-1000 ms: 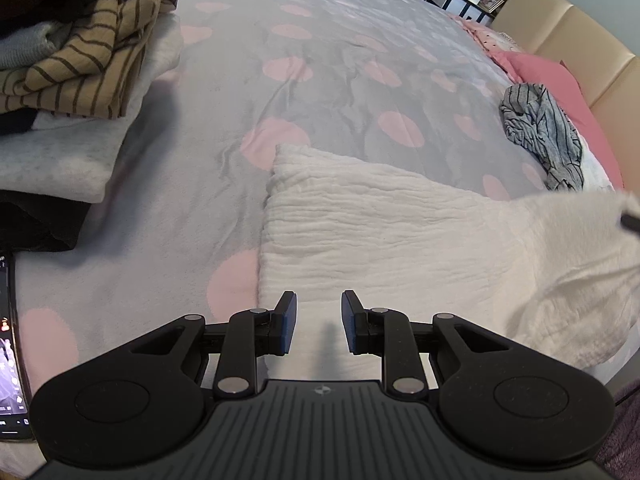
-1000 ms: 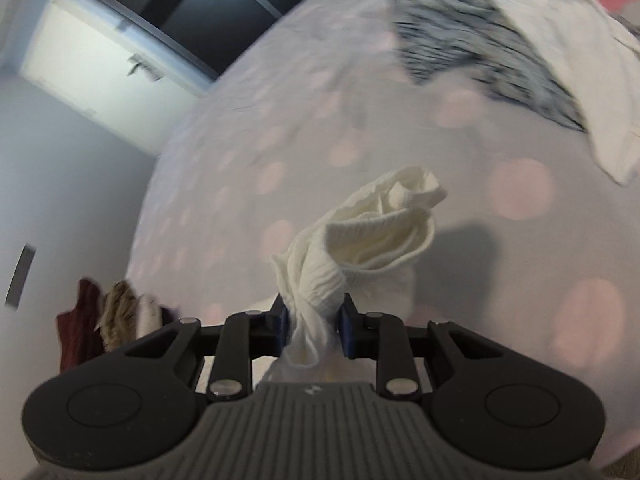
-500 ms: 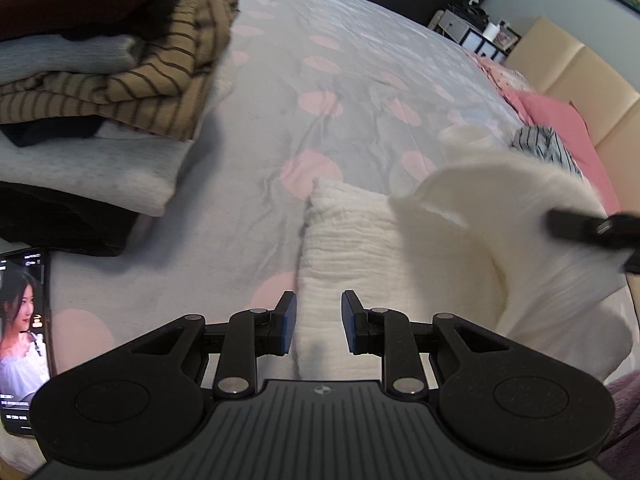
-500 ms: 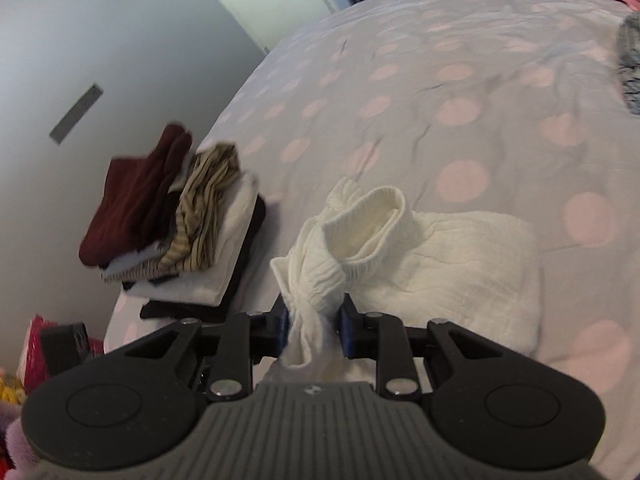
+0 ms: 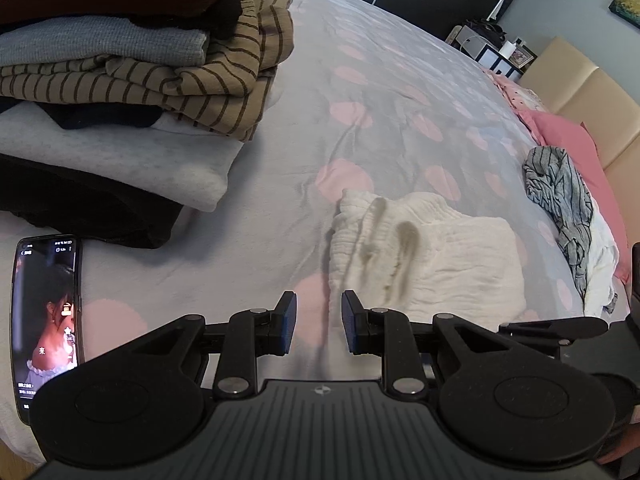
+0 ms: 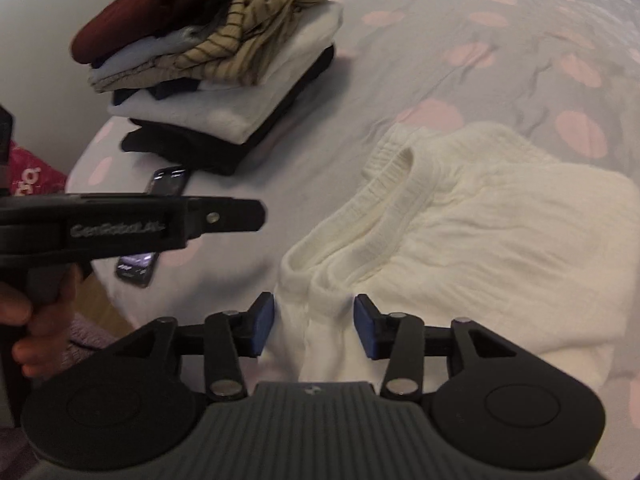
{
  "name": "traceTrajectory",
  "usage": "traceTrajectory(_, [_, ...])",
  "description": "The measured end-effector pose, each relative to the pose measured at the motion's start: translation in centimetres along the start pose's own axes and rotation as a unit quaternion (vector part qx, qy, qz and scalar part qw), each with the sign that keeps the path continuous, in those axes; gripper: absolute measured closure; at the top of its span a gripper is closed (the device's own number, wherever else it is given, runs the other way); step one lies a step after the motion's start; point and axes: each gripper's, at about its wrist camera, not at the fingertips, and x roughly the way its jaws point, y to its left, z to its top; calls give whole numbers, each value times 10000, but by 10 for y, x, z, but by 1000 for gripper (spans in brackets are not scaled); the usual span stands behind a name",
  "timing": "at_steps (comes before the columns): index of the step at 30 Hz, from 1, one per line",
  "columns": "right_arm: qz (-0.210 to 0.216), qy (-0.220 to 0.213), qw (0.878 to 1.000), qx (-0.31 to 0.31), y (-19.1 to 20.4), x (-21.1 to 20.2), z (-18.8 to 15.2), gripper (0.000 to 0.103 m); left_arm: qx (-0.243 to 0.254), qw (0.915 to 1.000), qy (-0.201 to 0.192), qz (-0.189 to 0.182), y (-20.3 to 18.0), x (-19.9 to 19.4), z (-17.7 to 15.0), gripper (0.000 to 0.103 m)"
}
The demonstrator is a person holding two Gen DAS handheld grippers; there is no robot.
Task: Fold clothes
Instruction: 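Lay the bunched end over the garment and open the right gripper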
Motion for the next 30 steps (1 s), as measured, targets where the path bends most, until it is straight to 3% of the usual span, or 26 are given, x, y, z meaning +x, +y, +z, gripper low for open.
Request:
traceTrajectory(8, [-245,-522,9981,-226,-24,-52,-23,50,418,9986,128,-282,-21,6,-7,81])
traceTrajectory(12, [-523,-753,9953,-301,-41,-76,-39,50,514,9977,197,-407,-31,10,-12,63])
traceTrajectory(13, [-592,-791,9946,-326,-45,-82,-43,50,537,9974,224,-422,-33,12,-14,62])
traceTrajectory(19, [-1039,-635,9912,-519,-70,-92,-77,45,757,9962,354,-254,-46,24,-23,62])
traceTrajectory(20, [-1072,-590,9911,-530,-73,-90,-83,46,823,9957,396,-166,-47,27,-24,62])
traceTrajectory(22, [-1051,-544,9912,-599,-78,-87,-93,50,938,9944,480,31,-49,31,-26,81])
traceTrajectory(24, [-976,-514,9913,-717,-80,-82,-102,53,980,9932,577,227,-48,36,-26,86])
traceTrajectory(30, [-845,-262,9920,-905,-83,-52,-116,51,884,9928,725,355,-37,47,-29,88])
